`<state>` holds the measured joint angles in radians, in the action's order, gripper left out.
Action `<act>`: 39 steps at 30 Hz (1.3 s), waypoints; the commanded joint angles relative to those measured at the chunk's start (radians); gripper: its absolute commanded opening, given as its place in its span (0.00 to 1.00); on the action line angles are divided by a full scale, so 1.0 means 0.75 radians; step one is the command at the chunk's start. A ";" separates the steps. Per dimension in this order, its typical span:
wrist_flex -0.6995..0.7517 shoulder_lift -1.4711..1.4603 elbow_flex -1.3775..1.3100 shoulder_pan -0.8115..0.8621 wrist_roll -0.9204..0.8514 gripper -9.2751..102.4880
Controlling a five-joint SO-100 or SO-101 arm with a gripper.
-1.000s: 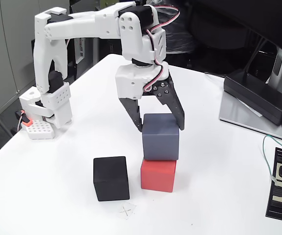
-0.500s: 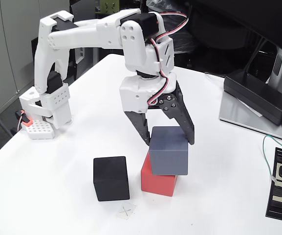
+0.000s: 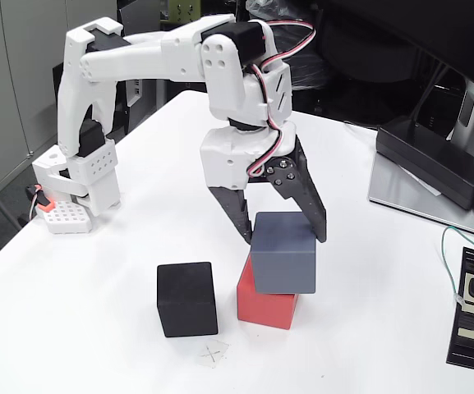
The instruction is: Stack the three blocks in an ordered color.
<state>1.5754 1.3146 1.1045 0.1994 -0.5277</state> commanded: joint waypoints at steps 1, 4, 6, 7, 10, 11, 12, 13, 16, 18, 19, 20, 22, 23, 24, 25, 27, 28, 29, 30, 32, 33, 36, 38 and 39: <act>0.010 -0.010 0.012 0.012 0.010 0.35; 0.010 -0.010 0.012 0.012 0.000 0.40; 0.010 -0.010 0.012 0.012 0.000 0.43; 0.010 -0.010 0.012 0.012 0.002 0.44; 0.010 -0.004 -0.002 0.012 0.002 0.45; 0.010 0.012 -0.004 0.014 0.000 0.45; 0.010 0.035 0.000 0.014 -0.002 0.45; 0.010 0.059 0.008 0.014 -0.002 0.45; 0.010 0.143 0.010 0.051 -0.006 0.45; 0.010 0.202 0.008 0.082 -0.006 0.45; 0.010 0.231 0.010 0.094 -0.006 0.45; 0.010 0.260 0.012 0.102 -0.006 0.45; 0.010 0.307 0.012 0.117 -0.008 0.45; 0.010 0.327 0.014 0.127 -0.008 0.45; 0.012 0.342 0.014 0.143 -0.008 0.45; 0.012 0.354 0.016 0.162 -0.008 0.45; 0.012 0.372 0.018 0.209 -0.012 0.45; 0.012 0.374 0.031 0.235 -0.031 0.45; 0.012 0.374 0.053 0.262 -0.057 0.45; 0.012 0.374 0.084 0.288 -0.096 0.45; 0.012 0.374 0.166 0.342 -0.186 0.45; 0.012 0.374 0.213 0.378 -0.237 0.45; 0.010 0.376 0.323 0.489 -0.401 0.45; 0.010 0.387 0.374 0.540 -0.495 0.45; 0.010 0.387 0.393 0.569 -0.538 0.45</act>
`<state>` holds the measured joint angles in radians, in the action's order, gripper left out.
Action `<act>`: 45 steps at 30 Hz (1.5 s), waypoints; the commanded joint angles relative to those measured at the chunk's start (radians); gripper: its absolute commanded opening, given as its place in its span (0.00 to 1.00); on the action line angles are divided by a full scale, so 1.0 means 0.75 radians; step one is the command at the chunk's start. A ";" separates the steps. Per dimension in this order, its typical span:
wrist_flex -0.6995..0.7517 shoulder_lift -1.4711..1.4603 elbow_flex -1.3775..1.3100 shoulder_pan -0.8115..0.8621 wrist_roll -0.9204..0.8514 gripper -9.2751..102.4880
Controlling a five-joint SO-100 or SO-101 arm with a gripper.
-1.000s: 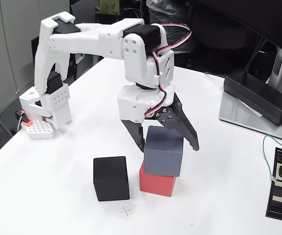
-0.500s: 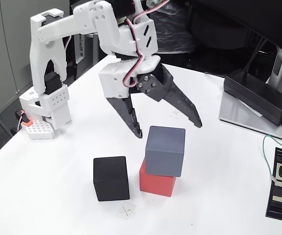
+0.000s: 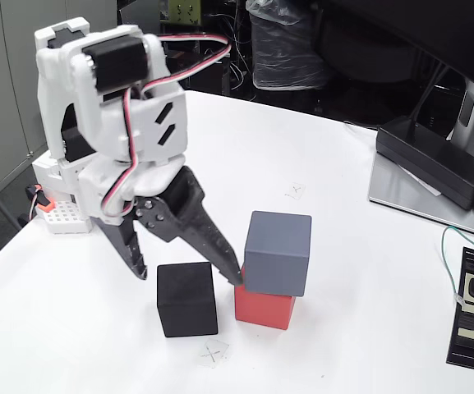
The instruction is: Stack the three blocks in an ordered color.
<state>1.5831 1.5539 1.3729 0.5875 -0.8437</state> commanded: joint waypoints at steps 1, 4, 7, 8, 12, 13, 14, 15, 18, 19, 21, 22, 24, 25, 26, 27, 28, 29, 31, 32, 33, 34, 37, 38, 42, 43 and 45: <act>0.000 0.065 0.049 0.072 -0.155 0.45; 0.000 0.070 0.092 0.115 -0.274 0.45; 0.000 0.067 0.143 0.123 -0.387 0.45; 0.000 0.067 0.162 0.123 -0.417 0.45; -0.002 0.065 0.223 0.119 -0.509 0.45; -0.010 0.063 0.235 0.119 -0.513 0.45; -0.012 0.063 0.245 0.117 -0.517 0.45; -0.012 0.063 0.256 0.117 -0.528 0.45; -0.016 0.061 0.276 0.098 -0.528 0.45; -0.016 0.061 0.282 0.076 -0.528 0.45; -0.018 0.061 0.301 0.029 -0.515 0.45; -0.022 0.061 0.313 0.010 -0.513 0.45; -0.061 0.061 0.342 -0.012 -0.511 0.45; -0.090 0.061 0.354 -0.018 -0.509 0.45; -0.117 0.061 0.370 -0.020 -0.509 0.45; -0.141 0.061 0.382 -0.020 -0.501 0.45; -0.164 0.061 0.393 -0.022 -0.483 0.45; -0.184 0.061 0.401 -0.029 -0.456 0.45; -0.221 0.061 0.415 -0.031 -0.395 0.45; -0.235 0.061 0.421 -0.033 -0.378 0.45; -0.252 0.061 0.427 -0.033 -0.360 0.45; -0.266 0.059 0.436 -0.033 -0.348 0.45; -0.305 0.059 0.466 -0.033 -0.344 0.45; -0.313 0.059 0.479 -0.033 -0.344 0.45; -0.342 0.059 0.513 -0.035 -0.344 0.45; -0.346 0.059 0.517 -0.035 -0.344 0.45; -0.352 0.059 0.528 -0.035 -0.344 0.45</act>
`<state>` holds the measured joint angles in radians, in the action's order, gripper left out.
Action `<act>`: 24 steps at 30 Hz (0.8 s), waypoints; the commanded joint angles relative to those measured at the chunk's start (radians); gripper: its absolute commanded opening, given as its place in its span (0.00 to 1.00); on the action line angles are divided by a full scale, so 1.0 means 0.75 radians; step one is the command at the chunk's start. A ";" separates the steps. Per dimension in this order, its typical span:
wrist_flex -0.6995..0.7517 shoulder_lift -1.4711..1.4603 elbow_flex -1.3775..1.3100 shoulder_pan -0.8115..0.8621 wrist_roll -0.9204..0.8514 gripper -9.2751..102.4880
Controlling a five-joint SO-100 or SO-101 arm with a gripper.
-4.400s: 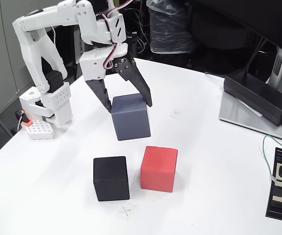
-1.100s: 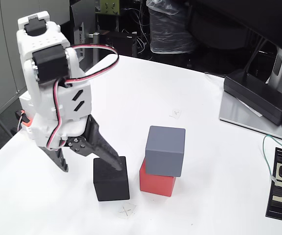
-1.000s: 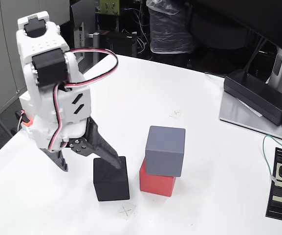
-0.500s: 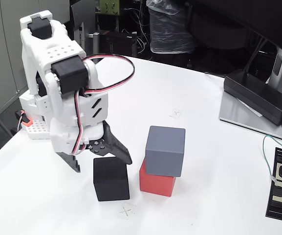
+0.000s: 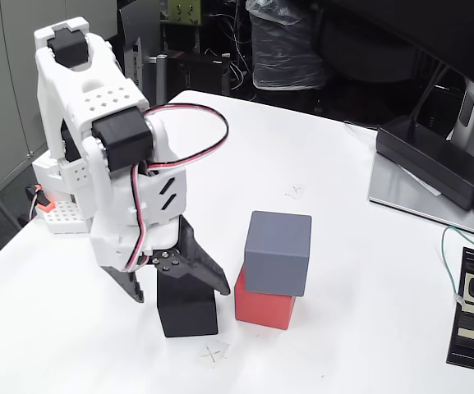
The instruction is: Stack the three blocks in an ordered color.
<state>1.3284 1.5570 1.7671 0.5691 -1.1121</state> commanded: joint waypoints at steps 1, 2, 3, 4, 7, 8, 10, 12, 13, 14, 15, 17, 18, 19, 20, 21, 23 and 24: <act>-0.012 0.055 0.004 -0.012 0.014 0.45; -0.012 0.055 0.008 -0.012 0.014 0.44; -0.012 0.055 0.010 -0.012 0.014 0.44; -0.012 0.055 0.012 -0.012 0.014 0.44; -0.012 0.055 0.012 -0.012 0.014 0.41; -0.012 0.055 0.012 -0.012 0.016 0.39; -0.012 0.055 0.012 -0.012 0.025 0.34; -0.012 0.055 0.012 -0.012 0.027 0.28; -0.012 0.055 0.012 -0.012 0.029 0.26; -0.012 0.055 0.012 -0.012 0.029 0.23; -0.012 0.055 0.012 -0.012 0.029 0.21; -0.012 0.055 0.010 -0.012 0.029 0.18; -0.006 0.055 0.004 -0.012 0.029 0.18; 0.002 0.057 -0.008 -0.012 0.029 0.18; 0.004 0.070 -0.010 -0.012 0.029 0.18; 0.006 0.074 -0.010 -0.010 0.027 0.18; 0.008 0.078 -0.012 -0.010 0.027 0.18; 0.008 0.086 -0.012 -0.010 0.027 0.18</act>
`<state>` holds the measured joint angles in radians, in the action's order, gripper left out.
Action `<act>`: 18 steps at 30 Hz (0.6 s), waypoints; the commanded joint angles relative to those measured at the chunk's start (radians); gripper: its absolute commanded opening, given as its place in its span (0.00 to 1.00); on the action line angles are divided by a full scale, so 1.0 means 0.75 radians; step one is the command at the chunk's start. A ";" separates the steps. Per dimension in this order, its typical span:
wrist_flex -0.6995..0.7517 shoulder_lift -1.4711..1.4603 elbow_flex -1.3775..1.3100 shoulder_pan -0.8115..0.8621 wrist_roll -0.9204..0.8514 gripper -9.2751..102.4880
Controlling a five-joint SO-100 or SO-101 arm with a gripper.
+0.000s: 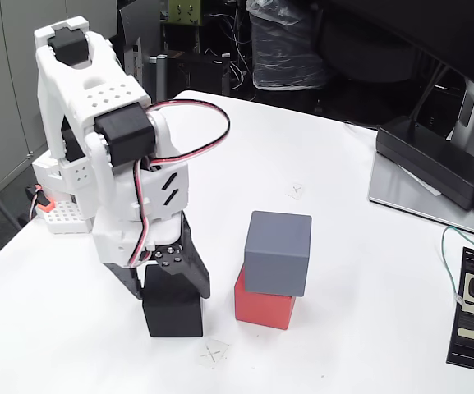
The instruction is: Stack the three blocks in an ordered color.
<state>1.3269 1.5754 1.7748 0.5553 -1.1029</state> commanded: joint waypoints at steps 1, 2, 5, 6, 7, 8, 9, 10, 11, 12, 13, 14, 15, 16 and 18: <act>0.010 0.082 -0.022 0.008 0.014 0.18; 0.012 0.112 -0.022 0.010 0.014 0.18; 0.029 0.225 -0.020 0.018 0.014 0.18; 0.047 0.254 -0.020 0.018 0.014 0.18; 0.072 0.282 -0.020 0.018 0.014 0.18; 0.096 0.311 -0.020 0.018 0.014 0.18; 0.121 0.333 -0.022 0.020 0.014 0.18; 0.145 0.360 -0.025 0.020 0.014 0.18; 0.168 0.385 -0.031 0.020 0.014 0.17; 0.190 0.407 -0.045 0.020 0.014 0.17; 0.213 0.430 -0.065 0.022 0.014 0.17; 0.237 0.448 -0.094 0.025 0.014 0.17; 0.264 0.460 -0.129 0.025 0.014 0.17; 0.292 0.468 -0.168 0.025 0.014 0.17; 0.344 0.477 -0.256 0.025 0.014 0.17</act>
<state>1.5432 1.8853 1.6843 0.5706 -1.1029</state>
